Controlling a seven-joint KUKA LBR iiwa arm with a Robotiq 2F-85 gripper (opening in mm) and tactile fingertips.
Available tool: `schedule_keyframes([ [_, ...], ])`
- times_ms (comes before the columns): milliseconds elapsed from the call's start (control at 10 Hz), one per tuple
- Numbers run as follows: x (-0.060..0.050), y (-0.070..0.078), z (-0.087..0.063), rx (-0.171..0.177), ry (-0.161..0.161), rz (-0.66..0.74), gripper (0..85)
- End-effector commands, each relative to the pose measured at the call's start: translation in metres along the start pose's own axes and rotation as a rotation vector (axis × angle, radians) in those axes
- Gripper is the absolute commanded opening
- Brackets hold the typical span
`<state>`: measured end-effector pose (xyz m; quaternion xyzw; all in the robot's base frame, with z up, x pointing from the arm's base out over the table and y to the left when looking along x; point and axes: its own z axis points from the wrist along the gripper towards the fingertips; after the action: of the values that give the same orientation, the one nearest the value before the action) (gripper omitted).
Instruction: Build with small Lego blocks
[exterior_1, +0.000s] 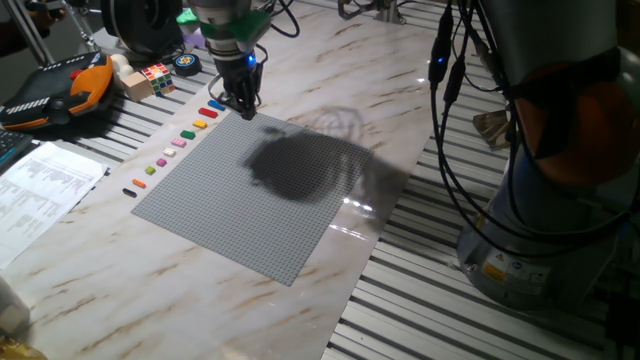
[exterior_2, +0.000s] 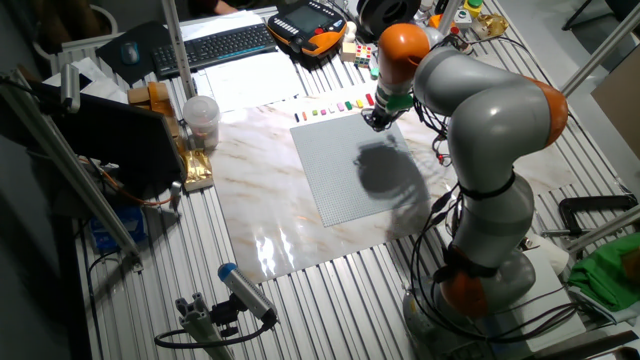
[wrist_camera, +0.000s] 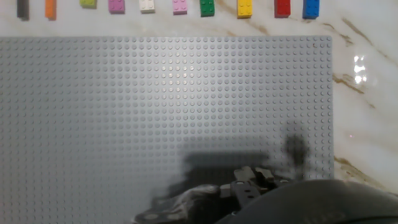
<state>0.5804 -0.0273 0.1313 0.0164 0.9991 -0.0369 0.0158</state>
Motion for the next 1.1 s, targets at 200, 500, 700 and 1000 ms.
schedule_keyframes([
  [200, -0.0008, -0.001, 0.0002, -0.004, -0.007, -0.014, 0.7],
  [500, -0.0008, -0.001, 0.0002, 0.013, -0.009, -0.016, 0.7],
  [700, -0.0008, -0.001, 0.0002, -0.002, 0.008, -0.021, 0.7],
  [1000, -0.0008, -0.001, 0.0002, 0.015, 0.02, -0.025, 0.7],
])
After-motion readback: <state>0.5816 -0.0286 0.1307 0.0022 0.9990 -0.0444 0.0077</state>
